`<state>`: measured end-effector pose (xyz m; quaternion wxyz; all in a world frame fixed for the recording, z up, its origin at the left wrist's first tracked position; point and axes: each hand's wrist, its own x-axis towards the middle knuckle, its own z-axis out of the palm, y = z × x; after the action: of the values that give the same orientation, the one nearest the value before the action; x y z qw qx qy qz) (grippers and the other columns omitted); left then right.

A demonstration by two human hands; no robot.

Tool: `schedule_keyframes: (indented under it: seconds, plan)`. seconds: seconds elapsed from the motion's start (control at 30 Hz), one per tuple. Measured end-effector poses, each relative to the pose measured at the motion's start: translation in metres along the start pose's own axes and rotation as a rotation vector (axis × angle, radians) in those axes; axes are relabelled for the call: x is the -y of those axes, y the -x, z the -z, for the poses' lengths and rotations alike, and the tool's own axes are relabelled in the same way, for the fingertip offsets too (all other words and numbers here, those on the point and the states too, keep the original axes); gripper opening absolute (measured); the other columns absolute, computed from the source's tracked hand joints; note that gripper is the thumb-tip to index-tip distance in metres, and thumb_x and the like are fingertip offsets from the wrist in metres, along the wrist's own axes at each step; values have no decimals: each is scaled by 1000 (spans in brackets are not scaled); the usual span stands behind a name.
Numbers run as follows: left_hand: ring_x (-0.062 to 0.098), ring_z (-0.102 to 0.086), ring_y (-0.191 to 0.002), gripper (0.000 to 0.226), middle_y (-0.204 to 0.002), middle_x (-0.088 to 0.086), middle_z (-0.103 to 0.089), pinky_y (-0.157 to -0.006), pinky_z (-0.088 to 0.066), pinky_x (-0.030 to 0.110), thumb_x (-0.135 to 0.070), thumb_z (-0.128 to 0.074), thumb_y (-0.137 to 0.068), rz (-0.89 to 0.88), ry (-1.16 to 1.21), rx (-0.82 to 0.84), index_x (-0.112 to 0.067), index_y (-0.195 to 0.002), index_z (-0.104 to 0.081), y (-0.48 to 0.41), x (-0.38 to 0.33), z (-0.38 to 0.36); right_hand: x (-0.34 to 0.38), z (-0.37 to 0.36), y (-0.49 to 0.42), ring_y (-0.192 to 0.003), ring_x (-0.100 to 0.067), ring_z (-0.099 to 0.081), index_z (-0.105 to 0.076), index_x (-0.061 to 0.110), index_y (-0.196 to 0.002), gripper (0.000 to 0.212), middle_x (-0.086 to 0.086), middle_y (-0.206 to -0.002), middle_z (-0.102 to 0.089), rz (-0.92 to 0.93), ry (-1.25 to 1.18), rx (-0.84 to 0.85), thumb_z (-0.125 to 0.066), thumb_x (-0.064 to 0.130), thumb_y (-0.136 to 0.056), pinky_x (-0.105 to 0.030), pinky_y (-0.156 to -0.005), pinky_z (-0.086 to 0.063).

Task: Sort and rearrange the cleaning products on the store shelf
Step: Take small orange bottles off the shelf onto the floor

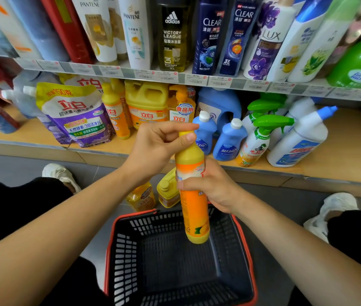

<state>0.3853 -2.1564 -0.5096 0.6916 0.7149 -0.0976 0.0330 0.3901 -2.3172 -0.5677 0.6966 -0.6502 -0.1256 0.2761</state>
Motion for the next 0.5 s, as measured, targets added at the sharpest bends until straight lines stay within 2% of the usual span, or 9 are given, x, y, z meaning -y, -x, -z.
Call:
schedule_keyframes:
  seconds: [0.07,0.1,0.13,0.2,0.27,0.37,0.5]
  plan:
    - [39,-63,-89,28,-85,50,-59,-79,-51,55,-18,-70,-86,2,2,23,-12,-114,-71,1,1,0,-1,0,1,-100,-47,-65,-57,-6,-113,50,-35,-106,-64,26,37,-46,-77,6,-69,-61,-90,-54]
    - [43,-69,-98,33,-94,42,-67,-84,-56,59,-16,-70,-86,7,6,30,-11,-118,-69,2,1,0,-1,0,1,-95,-35,-68,-60,2,-109,46,-25,-101,-68,42,63,-84,-79,8,-67,-52,-85,-57]
    - [42,-69,-108,39,-103,33,-72,-89,-57,58,-12,-70,-85,19,9,36,-11,-124,-66,3,1,-1,-1,1,1,-90,-25,-69,-61,10,-106,44,-15,-96,-70,54,88,-113,-80,10,-66,-42,-78,-56]
    - [27,-69,-114,48,-114,19,-74,-93,-59,46,-3,-72,-86,31,-18,57,-7,-132,-61,5,2,1,-3,1,2,-87,-15,-69,-62,20,-107,46,-2,-94,-71,71,115,-144,-82,12,-66,-30,-74,-53]
    - [20,-71,-112,46,-116,13,-74,-93,-59,38,2,-73,-87,8,-98,63,-2,-132,-62,6,3,4,-4,2,2,-89,-14,-70,-62,21,-111,51,0,-96,-73,95,145,-168,-84,14,-65,-26,-74,-53]
    - [18,-72,-108,41,-114,7,-75,-88,-60,30,-3,-73,-88,-49,-163,35,-3,-129,-66,8,4,5,-2,2,3,-90,-10,-70,-62,23,-113,54,5,-97,-73,133,168,-196,-85,14,-65,-22,-73,-53]
    - [25,-71,-111,36,-114,13,-75,-90,-60,37,-11,-64,-94,-29,-124,18,-2,-129,-65,8,4,5,0,2,4,-89,-8,-70,-62,24,-112,54,8,-96,-73,144,190,-212,-86,15,-65,-19,-73,-53]
